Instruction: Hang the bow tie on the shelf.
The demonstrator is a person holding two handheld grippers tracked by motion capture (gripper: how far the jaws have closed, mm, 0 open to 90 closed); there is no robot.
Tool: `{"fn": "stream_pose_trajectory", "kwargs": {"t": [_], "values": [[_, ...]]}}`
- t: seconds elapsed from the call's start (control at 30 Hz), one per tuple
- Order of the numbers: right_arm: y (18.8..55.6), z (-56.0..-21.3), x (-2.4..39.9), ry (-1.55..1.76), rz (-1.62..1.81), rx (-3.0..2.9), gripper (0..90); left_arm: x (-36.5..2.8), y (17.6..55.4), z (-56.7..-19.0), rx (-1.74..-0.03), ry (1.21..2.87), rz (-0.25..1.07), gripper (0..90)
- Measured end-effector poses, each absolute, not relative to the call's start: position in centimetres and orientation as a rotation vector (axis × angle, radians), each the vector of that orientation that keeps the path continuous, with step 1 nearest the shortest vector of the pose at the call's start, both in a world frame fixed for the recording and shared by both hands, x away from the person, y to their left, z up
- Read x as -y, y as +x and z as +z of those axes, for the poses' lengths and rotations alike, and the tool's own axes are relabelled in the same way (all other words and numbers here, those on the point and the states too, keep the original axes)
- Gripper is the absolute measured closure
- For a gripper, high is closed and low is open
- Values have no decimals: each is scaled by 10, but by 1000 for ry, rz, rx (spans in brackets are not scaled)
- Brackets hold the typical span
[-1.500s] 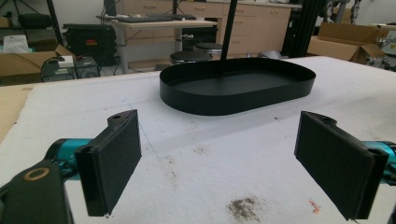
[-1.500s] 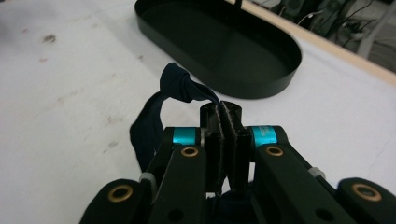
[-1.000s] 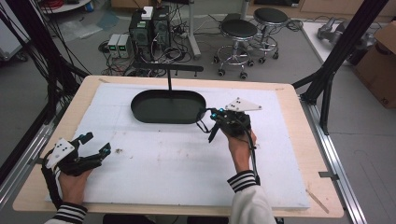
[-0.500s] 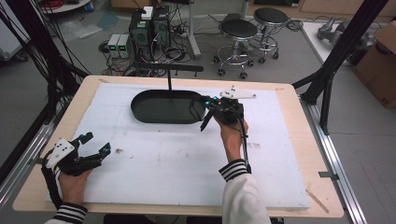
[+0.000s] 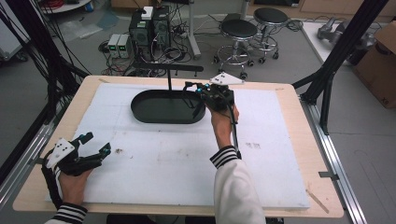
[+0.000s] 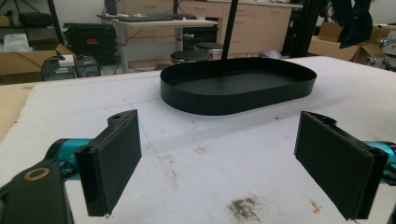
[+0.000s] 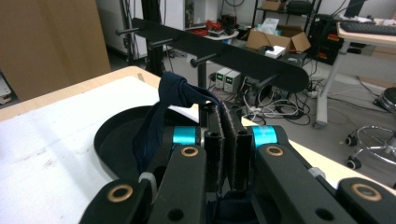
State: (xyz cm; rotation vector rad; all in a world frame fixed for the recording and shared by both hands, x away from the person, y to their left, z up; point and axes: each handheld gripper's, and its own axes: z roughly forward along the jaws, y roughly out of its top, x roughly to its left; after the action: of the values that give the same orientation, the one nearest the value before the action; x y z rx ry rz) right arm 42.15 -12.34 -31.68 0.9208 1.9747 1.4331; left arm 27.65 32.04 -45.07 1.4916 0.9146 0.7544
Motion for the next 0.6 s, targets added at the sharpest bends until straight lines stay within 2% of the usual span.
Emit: {"fn": "stream_pose_trajectory", "kwargs": {"t": [0.3, 0.6], "values": [[442, -304, 118, 909, 1405, -1952, 874, -320, 277, -451, -915, 1491, 755, 150], [459, -306, 117, 930, 1378, -1949, 873, -320, 277, -451, -913, 1489, 758, 150]]}}
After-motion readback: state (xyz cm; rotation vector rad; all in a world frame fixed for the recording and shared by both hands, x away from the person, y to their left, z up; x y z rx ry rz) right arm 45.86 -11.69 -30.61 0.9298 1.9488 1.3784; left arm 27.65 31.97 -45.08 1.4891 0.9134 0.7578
